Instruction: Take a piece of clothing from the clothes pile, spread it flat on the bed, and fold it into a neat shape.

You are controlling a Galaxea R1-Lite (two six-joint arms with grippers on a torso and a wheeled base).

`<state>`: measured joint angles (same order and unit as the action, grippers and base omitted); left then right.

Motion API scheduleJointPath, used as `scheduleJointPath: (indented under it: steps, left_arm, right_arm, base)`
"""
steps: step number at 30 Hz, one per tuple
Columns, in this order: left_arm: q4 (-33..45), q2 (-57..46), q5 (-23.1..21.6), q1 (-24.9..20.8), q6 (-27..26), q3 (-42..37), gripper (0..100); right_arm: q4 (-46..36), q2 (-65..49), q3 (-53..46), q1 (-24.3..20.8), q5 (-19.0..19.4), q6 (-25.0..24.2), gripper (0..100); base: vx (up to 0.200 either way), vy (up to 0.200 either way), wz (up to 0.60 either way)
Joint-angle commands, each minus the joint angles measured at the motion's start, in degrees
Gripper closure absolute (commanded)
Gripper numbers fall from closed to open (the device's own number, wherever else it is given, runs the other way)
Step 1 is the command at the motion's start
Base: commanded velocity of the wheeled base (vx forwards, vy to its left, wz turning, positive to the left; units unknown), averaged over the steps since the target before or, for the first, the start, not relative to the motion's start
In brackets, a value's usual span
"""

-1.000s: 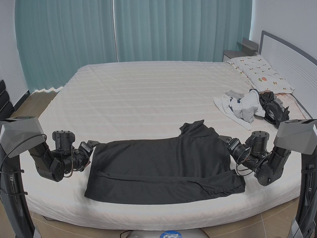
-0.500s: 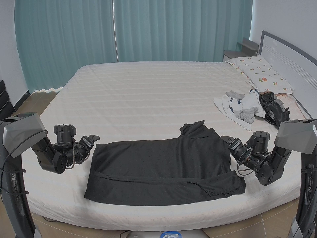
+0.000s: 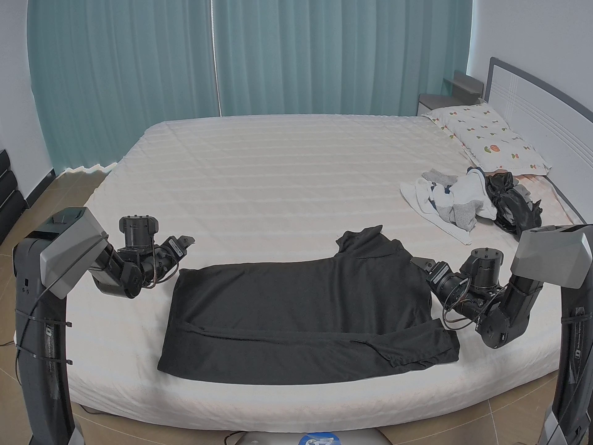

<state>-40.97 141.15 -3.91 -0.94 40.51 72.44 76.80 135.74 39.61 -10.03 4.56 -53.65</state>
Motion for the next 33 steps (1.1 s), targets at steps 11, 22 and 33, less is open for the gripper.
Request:
scheduleJointPath:
  steps: [11,22,33]
  left_arm:
    - [1.6,7.1,3.8,-1.5,-5.2,6.6,0]
    - [1.9,8.4,4.8,-1.9,-5.4,7.8,0]
    - [1.9,9.6,4.7,-2.0,-5.8,8.3,100]
  right_arm:
    - [0.0,1.3,0.6,0.3,0.1,0.3,0]
    - [-0.1,1.6,1.0,0.1,0.2,0.4,0]
    - [-0.5,1.5,2.0,0.7,0.2,0.7,0]
  base:
    - [0.0,0.0,0.0]
    - [0.0,0.0,0.0]
    - [0.0,0.0,0.0]
